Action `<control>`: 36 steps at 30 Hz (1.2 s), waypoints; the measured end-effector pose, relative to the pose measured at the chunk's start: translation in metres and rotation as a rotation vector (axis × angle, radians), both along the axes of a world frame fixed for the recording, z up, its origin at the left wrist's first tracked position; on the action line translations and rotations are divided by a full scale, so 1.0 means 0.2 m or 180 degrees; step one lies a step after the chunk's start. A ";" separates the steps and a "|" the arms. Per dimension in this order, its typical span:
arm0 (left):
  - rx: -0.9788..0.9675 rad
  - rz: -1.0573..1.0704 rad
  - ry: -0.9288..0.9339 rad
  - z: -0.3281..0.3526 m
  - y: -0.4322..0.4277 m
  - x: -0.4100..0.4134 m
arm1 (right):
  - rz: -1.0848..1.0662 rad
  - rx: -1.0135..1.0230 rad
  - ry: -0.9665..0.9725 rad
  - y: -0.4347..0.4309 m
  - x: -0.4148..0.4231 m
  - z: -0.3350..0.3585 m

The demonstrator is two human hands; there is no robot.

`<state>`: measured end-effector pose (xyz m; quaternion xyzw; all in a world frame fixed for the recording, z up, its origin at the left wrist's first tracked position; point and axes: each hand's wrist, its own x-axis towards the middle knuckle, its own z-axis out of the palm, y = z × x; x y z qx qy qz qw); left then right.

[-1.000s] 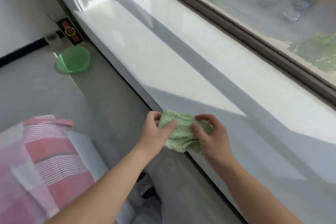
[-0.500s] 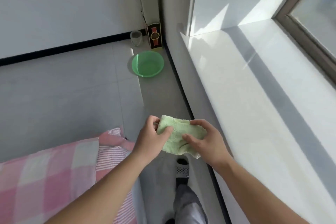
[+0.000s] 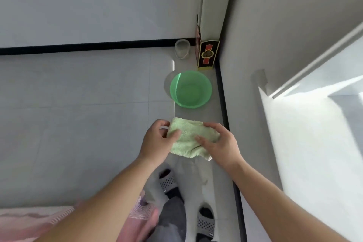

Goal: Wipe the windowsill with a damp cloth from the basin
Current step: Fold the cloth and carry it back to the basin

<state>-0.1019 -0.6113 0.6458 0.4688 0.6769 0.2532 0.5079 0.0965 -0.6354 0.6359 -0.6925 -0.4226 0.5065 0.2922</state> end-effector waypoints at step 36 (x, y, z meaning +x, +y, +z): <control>-0.0360 -0.3771 0.1213 -2.09 2.87 0.06 | -0.1986 -0.1411 -0.0506 2.25 -0.32 -1.98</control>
